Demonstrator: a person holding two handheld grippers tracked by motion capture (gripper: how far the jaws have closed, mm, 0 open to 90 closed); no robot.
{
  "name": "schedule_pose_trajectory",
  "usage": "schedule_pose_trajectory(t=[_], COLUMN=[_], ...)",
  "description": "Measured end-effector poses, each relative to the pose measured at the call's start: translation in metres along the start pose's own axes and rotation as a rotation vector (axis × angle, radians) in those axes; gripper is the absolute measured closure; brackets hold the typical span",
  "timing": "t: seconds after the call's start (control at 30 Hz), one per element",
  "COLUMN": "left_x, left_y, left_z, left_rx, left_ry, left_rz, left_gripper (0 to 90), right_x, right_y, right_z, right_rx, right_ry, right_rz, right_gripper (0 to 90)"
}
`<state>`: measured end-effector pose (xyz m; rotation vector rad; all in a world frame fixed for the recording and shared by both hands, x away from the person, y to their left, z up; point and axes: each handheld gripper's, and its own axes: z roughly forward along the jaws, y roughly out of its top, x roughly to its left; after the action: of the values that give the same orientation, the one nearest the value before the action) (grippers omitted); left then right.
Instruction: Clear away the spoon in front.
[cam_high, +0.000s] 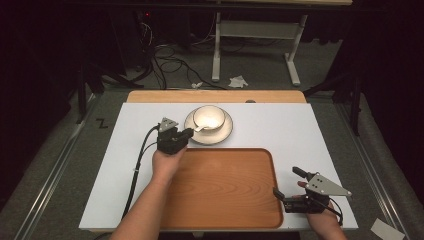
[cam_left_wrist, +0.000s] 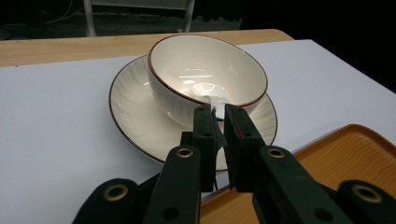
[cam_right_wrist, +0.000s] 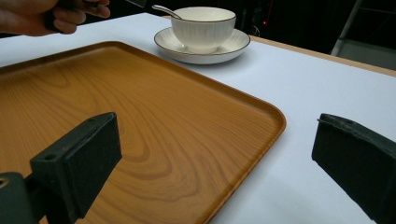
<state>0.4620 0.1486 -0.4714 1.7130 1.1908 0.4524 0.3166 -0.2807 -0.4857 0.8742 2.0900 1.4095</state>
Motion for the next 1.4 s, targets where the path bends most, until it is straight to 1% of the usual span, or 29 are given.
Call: schedule_pose_trajectory(t=[0.07, 0.17, 0.23, 0.3, 0.37, 0.4, 0.43, 0.47, 0.57, 0.6, 0.63, 0.67, 0.77, 0.8, 0.83, 0.9, 0.93, 0.97, 1.0, 1.03, 1.07, 1.1, 1.13, 1.17, 1.23, 1.27, 1.33, 1.37, 1.4], left_x=[-0.002, -0.005, -0.005, -0.006, -0.006, -0.007, -0.007, -0.008, -0.01, -0.011, -0.011, -0.012, -0.013, -0.012, -0.012, -0.011, -0.01, -0.008, -0.006, -0.004, -0.003, -0.003, -0.001, -0.001, 0.0, 0.0, 0.0, 0.0, 0.0], left_y=[-0.001, -0.003, -0.005, -0.006, -0.007, -0.008, -0.008, -0.008, -0.007, -0.007, -0.007, -0.007, -0.008, -0.007, -0.007, -0.007, -0.006, -0.005, -0.005, -0.005, -0.004, -0.004, -0.004, -0.004, -0.004, -0.003, -0.002, -0.002, -0.001], left_z=[0.0, -0.002, -0.006, -0.009, -0.013, -0.015, -0.017, -0.019, -0.024, -0.026, -0.026, -0.028, -0.028, -0.026, -0.026, -0.025, -0.025, -0.024, -0.022, -0.021, -0.02, -0.02, -0.017, -0.017, -0.013, -0.01, -0.009, -0.007, -0.005], left_rx=[-0.002, -0.006, -0.012, -0.013, -0.021, -0.027, -0.031, -0.033, -0.046, -0.048, -0.046, -0.038, -0.043, -0.033, -0.033, -0.031, -0.03, -0.022, -0.004, 0.002, 0.004, 0.004, 0.006, 0.006, 0.011, 0.02, 0.02, 0.012, 0.021], left_ry=[-0.007, -0.013, -0.008, -0.01, -0.013, -0.02, -0.026, -0.031, -0.039, -0.051, -0.058, -0.058, -0.064, -0.072, -0.072, -0.07, -0.071, -0.078, -0.1, -0.117, -0.125, -0.125, -0.133, -0.133, -0.143, -0.15, -0.153, -0.152, -0.156], left_rz=[-0.001, 0.005, -0.005, -0.015, -0.012, -0.016, -0.022, -0.025, -0.024, -0.026, -0.03, -0.03, -0.028, -0.051, -0.051, -0.076, -0.095, -0.125, -0.174, -0.206, -0.226, -0.226, -0.25, -0.25, -0.273, -0.278, -0.284, -0.296, -0.296], left_gripper=[80.5, 73.9, 72.9, 68.2, 62.9, 62.1, 60.0, 56.1, 50.6, 48.5, 48.5, 46.3, 44.7, 44.1, 43.8, 43.1, 43.0, 43.0, 43.0, 44.3, 46.4, 47.6, 48.7, 49.5, 50.3, 52.5, 55.3, 55.3, 57.4], right_x=[0.0, 0.0, -0.001, -0.001, 0.0, 0.0, 0.001, 0.001, 0.002, 0.002, 0.002, 0.001, 0.002, 0.001, 0.001, 0.002, 0.002, 0.002, 0.002, 0.002, 0.002, 0.002, 0.002, 0.001, 0.001, 0.001, 0.001, 0.001, 0.001], right_y=[0.0, 0.0, 0.0, 0.0, 0.0, 0.0, 0.001, 0.001, 0.001, 0.001, 0.001, 0.001, 0.001, 0.001, 0.001, 0.001, 0.001, 0.001, 0.001, 0.001, 0.001, 0.001, 0.001, 0.001, 0.001, 0.001, 0.001, 0.001, 0.001], right_z=[0.0, 0.0, 0.0, 0.0, 0.0, 0.001, 0.001, 0.001, 0.001, 0.001, 0.001, 0.001, 0.001, 0.001, 0.001, 0.001, 0.001, 0.001, 0.001, 0.001, 0.001, 0.001, 0.001, 0.001, 0.001, 0.001, 0.001, 0.001, 0.001], right_rx=[-0.001, -0.002, -0.003, -0.002, -0.001, -0.001, 0.0, 0.001, 0.002, 0.002, 0.002, 0.002, 0.002, 0.002, 0.002, 0.002, 0.002, 0.002, 0.002, 0.002, 0.003, 0.003, 0.001, 0.001, 0.001, 0.0, 0.001, 0.001, 0.0], right_ry=[0.002, 0.002, 0.002, 0.003, 0.005, 0.003, 0.005, 0.01, 0.007, 0.007, 0.007, 0.008, 0.005, 0.008, 0.008, 0.009, 0.009, 0.009, 0.013, 0.012, 0.008, 0.008, 0.005, 0.015, 0.014, 0.014, 0.012, 0.012, 0.015], right_rz=[-0.003, -0.002, -0.004, -0.007, -0.01, -0.005, -0.011, -0.01, -0.016, -0.017, -0.017, -0.019, -0.016, -0.018, -0.018, -0.018, -0.018, -0.018, -0.018, -0.017, -0.018, -0.018, -0.013, -0.015, -0.016, -0.013, -0.014, -0.014, -0.016], right_gripper=[2.4, 2.4, 2.5, 2.5, 2.5, 2.5, 2.5, 2.5, 2.5, 2.5, 2.5, 2.5, 2.5, 2.5, 2.5, 2.5, 2.5, 2.5, 2.5, 2.5, 2.5, 2.5, 2.5, 2.5, 2.5, 2.5, 2.5, 2.5, 2.5])
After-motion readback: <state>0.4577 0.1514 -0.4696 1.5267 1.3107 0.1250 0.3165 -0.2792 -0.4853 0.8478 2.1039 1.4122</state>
